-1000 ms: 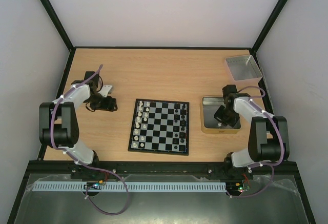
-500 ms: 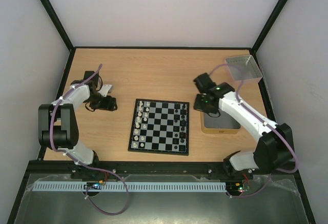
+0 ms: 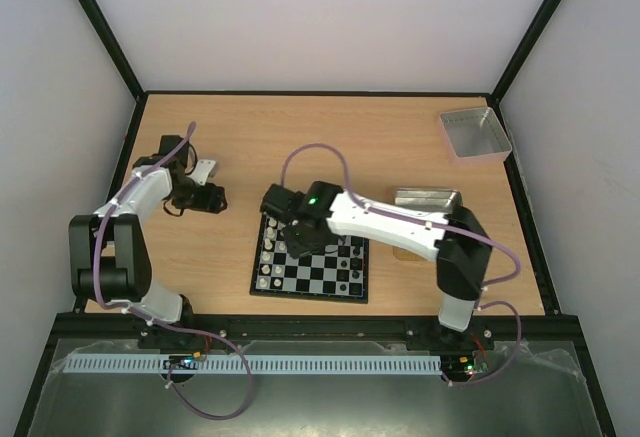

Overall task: Set up the chess pieces on the board
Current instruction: Place the chess piece on the chessboard.

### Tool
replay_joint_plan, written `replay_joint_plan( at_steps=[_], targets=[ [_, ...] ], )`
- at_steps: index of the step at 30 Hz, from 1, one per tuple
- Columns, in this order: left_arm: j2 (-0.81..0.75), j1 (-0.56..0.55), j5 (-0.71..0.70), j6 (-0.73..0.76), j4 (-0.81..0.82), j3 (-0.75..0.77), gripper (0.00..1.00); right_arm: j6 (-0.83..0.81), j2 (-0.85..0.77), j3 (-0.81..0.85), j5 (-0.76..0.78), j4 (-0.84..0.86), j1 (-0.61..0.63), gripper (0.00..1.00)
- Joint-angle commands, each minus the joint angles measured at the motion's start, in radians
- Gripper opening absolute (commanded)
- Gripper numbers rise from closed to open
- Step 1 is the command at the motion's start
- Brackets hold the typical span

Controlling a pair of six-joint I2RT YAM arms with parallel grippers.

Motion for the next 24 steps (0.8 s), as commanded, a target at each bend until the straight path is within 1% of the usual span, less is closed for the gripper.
replay_joint_plan(
  at_steps=[1,6,14,24],
  targets=[
    [-0.036,0.005,-0.004,-0.012,-0.001,-0.011,0.78,-0.047,0.099,0.065,-0.046,-0.027,0.037,0.03],
    [-0.052,0.008,-0.003,-0.014,0.003,-0.013,0.78,-0.081,0.181,0.128,-0.065,-0.004,0.058,0.04],
    [-0.065,0.020,0.005,-0.015,0.006,-0.017,0.78,-0.084,0.256,0.163,-0.070,0.041,0.060,0.03],
    [-0.076,0.044,0.007,-0.017,0.012,-0.022,0.79,-0.095,0.334,0.225,-0.059,0.051,0.060,0.03]
  ],
)
